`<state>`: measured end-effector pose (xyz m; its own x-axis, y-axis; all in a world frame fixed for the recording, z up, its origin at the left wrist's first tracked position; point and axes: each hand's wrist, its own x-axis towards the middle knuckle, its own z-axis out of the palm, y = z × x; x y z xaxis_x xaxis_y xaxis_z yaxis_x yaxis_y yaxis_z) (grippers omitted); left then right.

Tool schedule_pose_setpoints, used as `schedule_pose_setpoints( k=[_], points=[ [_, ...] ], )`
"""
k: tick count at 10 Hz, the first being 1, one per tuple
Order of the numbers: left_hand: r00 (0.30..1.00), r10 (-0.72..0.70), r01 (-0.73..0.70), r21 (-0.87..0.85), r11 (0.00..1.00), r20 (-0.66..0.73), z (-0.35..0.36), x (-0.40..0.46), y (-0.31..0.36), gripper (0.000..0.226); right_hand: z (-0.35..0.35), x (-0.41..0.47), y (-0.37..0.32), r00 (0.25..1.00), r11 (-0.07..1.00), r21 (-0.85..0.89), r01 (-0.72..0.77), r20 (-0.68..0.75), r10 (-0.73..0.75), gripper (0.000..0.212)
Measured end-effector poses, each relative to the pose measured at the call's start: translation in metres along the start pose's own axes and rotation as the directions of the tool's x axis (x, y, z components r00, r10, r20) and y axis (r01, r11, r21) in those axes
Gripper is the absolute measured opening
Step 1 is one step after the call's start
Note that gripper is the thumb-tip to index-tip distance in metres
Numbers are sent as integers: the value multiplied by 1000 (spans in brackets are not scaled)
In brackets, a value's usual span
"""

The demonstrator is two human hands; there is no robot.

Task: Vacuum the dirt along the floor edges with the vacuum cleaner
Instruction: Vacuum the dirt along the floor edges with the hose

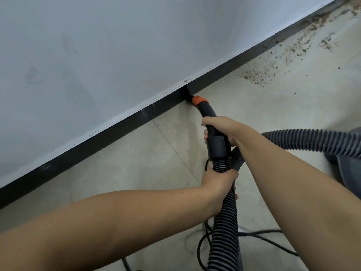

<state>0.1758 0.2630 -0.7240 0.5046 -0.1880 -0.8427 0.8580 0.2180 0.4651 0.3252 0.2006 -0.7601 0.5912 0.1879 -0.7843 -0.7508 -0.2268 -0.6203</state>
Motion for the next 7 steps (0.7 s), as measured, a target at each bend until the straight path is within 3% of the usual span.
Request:
schedule_pose_setpoints(
  k=[3,5,7],
  points=[
    [995,-70,64,-74,995,-78,-18,-40,-27,11,58,-26,17,981,983,-175,-58,174,89,18],
    [981,33,-32,12,999,-193,-13,-52,-41,14,69,-44,17,979,962,-266,-65,170,113,17],
    [983,56,-47,54,997,-178,15,-101,-38,17,55,-90,11,969,924,-325,-200,77,237,12]
  ],
)
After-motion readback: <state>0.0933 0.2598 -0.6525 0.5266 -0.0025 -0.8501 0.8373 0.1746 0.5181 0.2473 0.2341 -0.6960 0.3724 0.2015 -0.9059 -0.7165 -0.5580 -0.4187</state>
